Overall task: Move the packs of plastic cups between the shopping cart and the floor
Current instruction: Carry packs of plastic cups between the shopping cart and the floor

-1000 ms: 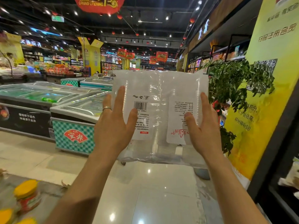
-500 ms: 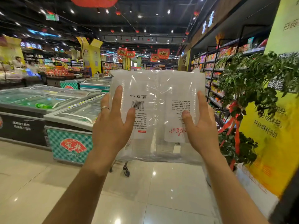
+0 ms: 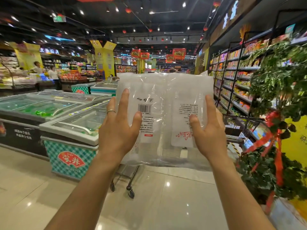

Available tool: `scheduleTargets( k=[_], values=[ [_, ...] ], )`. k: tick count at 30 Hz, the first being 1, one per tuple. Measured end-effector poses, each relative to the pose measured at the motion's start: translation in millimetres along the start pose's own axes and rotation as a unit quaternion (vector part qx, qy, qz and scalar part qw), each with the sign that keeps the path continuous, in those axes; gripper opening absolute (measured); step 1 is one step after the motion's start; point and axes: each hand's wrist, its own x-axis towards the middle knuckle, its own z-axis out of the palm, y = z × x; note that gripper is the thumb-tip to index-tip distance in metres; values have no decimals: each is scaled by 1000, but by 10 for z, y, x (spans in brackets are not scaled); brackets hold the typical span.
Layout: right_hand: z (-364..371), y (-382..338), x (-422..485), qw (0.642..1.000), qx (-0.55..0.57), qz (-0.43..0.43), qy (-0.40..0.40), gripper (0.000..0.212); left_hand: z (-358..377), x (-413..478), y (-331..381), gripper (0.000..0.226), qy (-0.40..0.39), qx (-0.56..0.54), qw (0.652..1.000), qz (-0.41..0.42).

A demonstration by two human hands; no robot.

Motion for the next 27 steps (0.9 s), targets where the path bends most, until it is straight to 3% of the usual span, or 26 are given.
scheduleTargets(
  k=[12,27],
  values=[
    [665,1370,1531,999,14,14,-29,64,1683,1253,221,66,12,32,999,0],
    [2210,2628,3067,999,0,23,-38,64,3622,2838,-493,63,1,19,1000,-8]
  ],
)
